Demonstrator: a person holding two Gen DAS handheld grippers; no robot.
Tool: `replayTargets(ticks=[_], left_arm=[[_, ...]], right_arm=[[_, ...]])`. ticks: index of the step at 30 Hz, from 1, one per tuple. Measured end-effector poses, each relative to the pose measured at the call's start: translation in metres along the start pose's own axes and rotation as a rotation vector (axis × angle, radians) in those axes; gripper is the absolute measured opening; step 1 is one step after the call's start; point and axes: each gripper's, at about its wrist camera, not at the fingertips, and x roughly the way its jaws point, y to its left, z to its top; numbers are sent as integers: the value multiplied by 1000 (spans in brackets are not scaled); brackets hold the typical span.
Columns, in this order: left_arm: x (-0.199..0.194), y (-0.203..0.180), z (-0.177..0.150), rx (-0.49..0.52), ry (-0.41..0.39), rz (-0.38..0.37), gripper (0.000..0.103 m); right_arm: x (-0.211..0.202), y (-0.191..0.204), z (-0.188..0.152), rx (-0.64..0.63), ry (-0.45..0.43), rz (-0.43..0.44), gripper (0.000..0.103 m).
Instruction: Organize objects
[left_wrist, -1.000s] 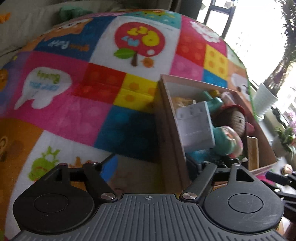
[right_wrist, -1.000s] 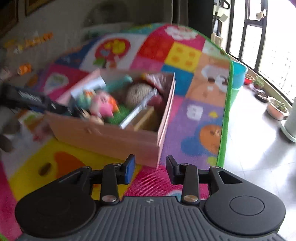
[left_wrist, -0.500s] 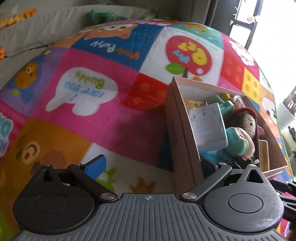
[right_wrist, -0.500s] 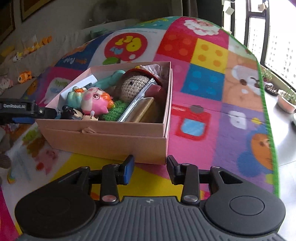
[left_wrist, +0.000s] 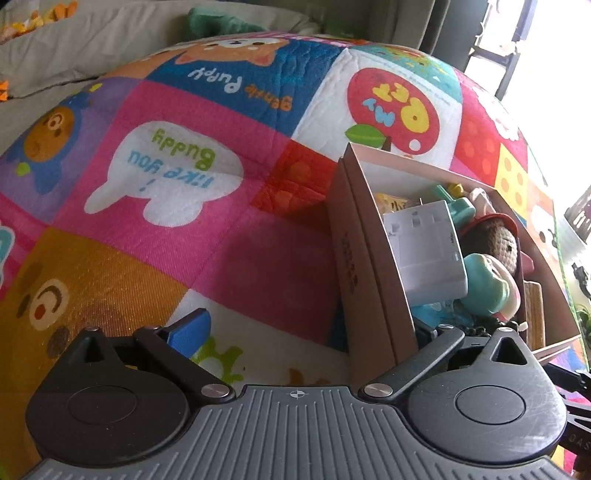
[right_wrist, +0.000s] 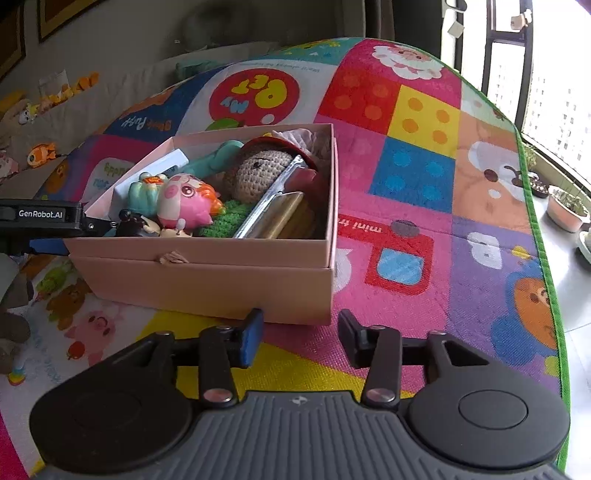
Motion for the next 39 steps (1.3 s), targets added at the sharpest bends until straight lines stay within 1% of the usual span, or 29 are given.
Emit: replayTargets(ticks=[3, 4, 6, 7, 9, 11, 14, 16, 18, 19, 21, 24, 26, 29, 31, 39], left_arm=[[-12, 1, 0, -7, -37, 11, 103], [-21, 2, 0, -16, -65, 6, 103], [-48, 1, -5, -15, -138, 2, 103], [-62, -1, -11, -8, -170, -6, 103], [-87, -7, -26, 9, -204, -29, 103], [-104, -16, -49, 35, -198, -56, 103], [-111, -37, -92, 101, -137, -91, 103], [-104, -49, -113, 136, -86, -91, 103], [-92, -60, -129, 157, -43, -66, 103], [-90, -63, -134, 166, -52, -32, 103], [-87, -71, -138, 198, -97, 18, 103], [-77, -76, -139, 205, -119, 111, 103], [-74, -75, -136, 185, -123, 130, 103], [-71, -75, -134, 177, -126, 133, 103], [-70, -75, -133, 178, -126, 133, 103], [-69, -77, -133, 182, -128, 137, 103]], right_arm=[[-5, -2, -2, 33, -22, -30, 71], [-10, -3, -4, 44, -27, -30, 73], [-20, -5, -11, 66, -36, -28, 87], [-25, -5, -14, 74, -40, -30, 90], [-37, -6, -24, 88, -41, -37, 99], [-47, -5, -34, 94, -40, -40, 103], [-57, 1, -49, 79, -17, -35, 103], [-60, 7, -58, 44, 0, -33, 103], [-57, 15, -67, -5, 22, -68, 103], [-56, 16, -69, -15, 19, -78, 103], [-57, 14, -68, 4, 24, -73, 103], [-55, 13, -66, 4, 29, -76, 103], [-54, 13, -65, 4, 32, -80, 103], [-48, 11, -63, 22, 8, -94, 103], [-44, 11, -66, 36, -45, -120, 103], [-46, 11, -71, 38, -65, -125, 103]])
